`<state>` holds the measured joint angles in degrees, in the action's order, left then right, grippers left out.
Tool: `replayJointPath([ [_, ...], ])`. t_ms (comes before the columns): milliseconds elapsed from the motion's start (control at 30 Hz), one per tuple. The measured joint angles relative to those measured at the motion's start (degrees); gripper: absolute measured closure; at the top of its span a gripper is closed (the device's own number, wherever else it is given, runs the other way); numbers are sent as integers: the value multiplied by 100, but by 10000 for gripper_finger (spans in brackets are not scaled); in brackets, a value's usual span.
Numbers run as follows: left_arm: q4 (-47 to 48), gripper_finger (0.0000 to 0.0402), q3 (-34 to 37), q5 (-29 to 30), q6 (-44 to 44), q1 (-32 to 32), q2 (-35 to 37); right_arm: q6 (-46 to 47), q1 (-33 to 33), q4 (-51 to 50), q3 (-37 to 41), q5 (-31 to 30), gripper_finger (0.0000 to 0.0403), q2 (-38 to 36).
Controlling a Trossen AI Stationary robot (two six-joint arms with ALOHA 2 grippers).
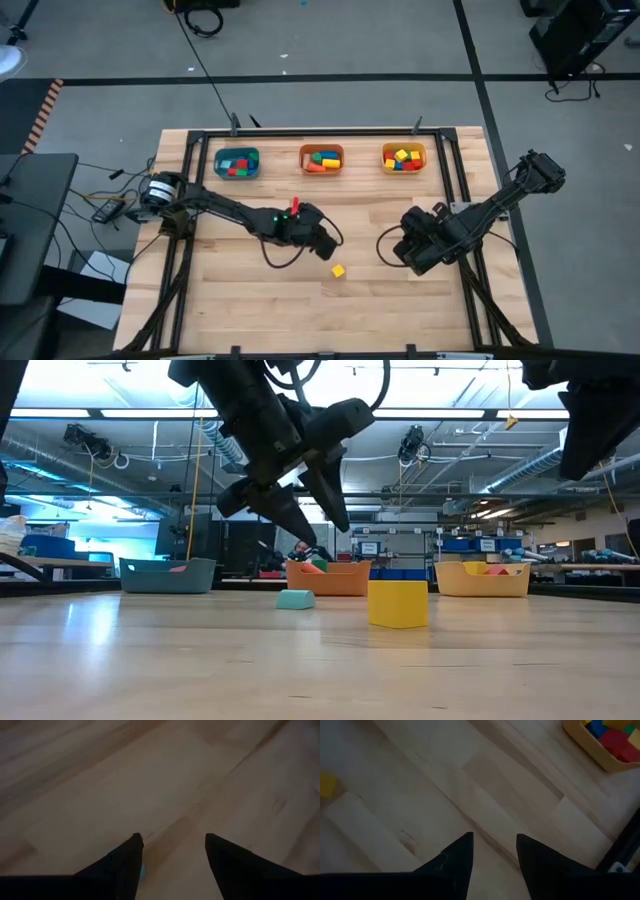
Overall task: Sort blocks by size
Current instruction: Put the light blue half-circle block into the blue bin
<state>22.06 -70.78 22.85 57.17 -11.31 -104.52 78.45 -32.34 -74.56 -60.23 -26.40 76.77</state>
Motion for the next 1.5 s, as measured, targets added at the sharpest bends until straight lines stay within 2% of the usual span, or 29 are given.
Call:
replayJointPath([
  [133,6,172,0,249,59,9,-12,1,2,55,0,-161,238,0],
  [267,244,174,0,540,578,34,-12,1,4,176,0,-309,240,0],
  [400,725,174,0,581,1030,111,-28,-5,8,269,0,-443,239,0],
  [767,400,175,9,-9,1293,125,-618,-19,26,296,0,-560,238,0],
  [1200,452,176,2,-157,1530,119,-828,-54,26,299,0,-554,238,-1],
  [1333,475,195,2,-224,1605,118,-830,-63,26,297,0,-554,238,-2],
  [1500,499,245,2,-254,1677,114,-836,-63,26,297,0,-554,238,-2],
])
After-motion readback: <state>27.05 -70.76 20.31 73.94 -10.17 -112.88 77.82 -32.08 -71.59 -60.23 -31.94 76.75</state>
